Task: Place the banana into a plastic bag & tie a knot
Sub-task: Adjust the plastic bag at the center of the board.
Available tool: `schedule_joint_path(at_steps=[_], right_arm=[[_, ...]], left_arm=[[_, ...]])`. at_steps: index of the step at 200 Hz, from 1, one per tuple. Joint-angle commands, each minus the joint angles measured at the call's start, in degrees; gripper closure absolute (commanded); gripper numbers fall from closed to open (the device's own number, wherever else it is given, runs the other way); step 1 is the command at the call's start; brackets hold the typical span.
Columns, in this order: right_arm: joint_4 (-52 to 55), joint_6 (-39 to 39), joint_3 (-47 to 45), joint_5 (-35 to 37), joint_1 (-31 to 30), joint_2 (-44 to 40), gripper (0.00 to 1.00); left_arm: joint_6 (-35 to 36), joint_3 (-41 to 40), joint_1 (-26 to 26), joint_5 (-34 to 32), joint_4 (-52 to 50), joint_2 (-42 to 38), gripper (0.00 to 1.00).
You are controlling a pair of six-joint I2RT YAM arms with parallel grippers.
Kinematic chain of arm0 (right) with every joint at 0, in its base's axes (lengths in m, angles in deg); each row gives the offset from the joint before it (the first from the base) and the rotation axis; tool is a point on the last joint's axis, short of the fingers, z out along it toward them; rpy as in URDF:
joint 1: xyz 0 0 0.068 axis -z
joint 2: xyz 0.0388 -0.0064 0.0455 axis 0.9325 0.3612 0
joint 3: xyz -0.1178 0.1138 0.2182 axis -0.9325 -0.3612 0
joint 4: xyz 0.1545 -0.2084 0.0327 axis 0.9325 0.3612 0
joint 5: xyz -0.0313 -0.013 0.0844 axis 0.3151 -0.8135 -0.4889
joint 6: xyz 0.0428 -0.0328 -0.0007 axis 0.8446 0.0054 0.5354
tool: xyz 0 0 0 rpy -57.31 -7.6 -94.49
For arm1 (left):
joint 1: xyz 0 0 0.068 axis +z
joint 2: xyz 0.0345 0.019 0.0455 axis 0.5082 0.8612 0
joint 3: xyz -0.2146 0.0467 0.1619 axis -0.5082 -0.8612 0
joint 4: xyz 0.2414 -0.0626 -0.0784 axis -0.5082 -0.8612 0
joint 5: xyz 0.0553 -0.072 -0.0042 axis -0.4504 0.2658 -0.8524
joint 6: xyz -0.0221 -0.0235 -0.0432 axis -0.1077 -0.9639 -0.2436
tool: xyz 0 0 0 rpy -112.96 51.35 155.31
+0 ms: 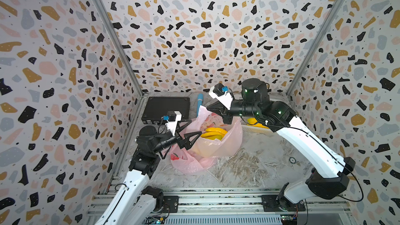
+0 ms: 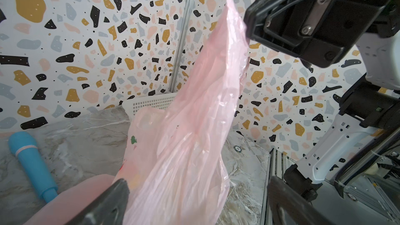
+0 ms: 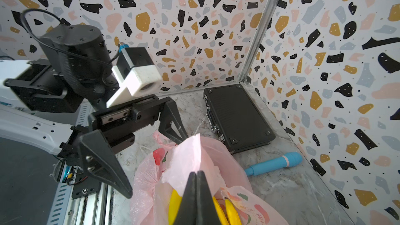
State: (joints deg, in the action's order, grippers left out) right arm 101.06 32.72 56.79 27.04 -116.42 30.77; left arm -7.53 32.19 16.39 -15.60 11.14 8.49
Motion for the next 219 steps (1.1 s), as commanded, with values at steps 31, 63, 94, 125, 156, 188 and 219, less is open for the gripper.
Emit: schedule_joint_path(at_steps=[31,63,94,125,156,188,219], right_arm=[[0.8,1.1,3.1,-1.4,0.4,-0.9,1.00],[1.1,1.1,3.9,-1.8,0.6,0.0,1.00],[1.6,1.1,4.9,-2.0,0.7,1.1,1.00],[1.5,1.3,5.6,-2.2,0.8,1.9,1.00],[1.7,1.2,5.8,-1.7,1.1,2.2,1.00],[1.3,1.5,5.7,-1.9,1.9,2.1,1.00],[1.0,1.8,5.7,-3.1,2.0,2.0,1.00]], left_arm=[[12.1,7.3,0.3,3.5,-1.6,6.2,0.00],[11.8,10.9,0.3,8.8,0.4,11.6,0.01],[10.6,14.6,0.2,13.1,3.1,16.5,0.01],[7.1,17.3,-1.0,15.9,7.1,20.8,0.02],[8.1,18.2,-3.5,14.1,4.9,22.1,0.20],[8.0,16.1,-5.3,10.3,3.8,20.3,0.78],[7.5,13.9,-6.5,3.3,2.6,16.3,1.00]])
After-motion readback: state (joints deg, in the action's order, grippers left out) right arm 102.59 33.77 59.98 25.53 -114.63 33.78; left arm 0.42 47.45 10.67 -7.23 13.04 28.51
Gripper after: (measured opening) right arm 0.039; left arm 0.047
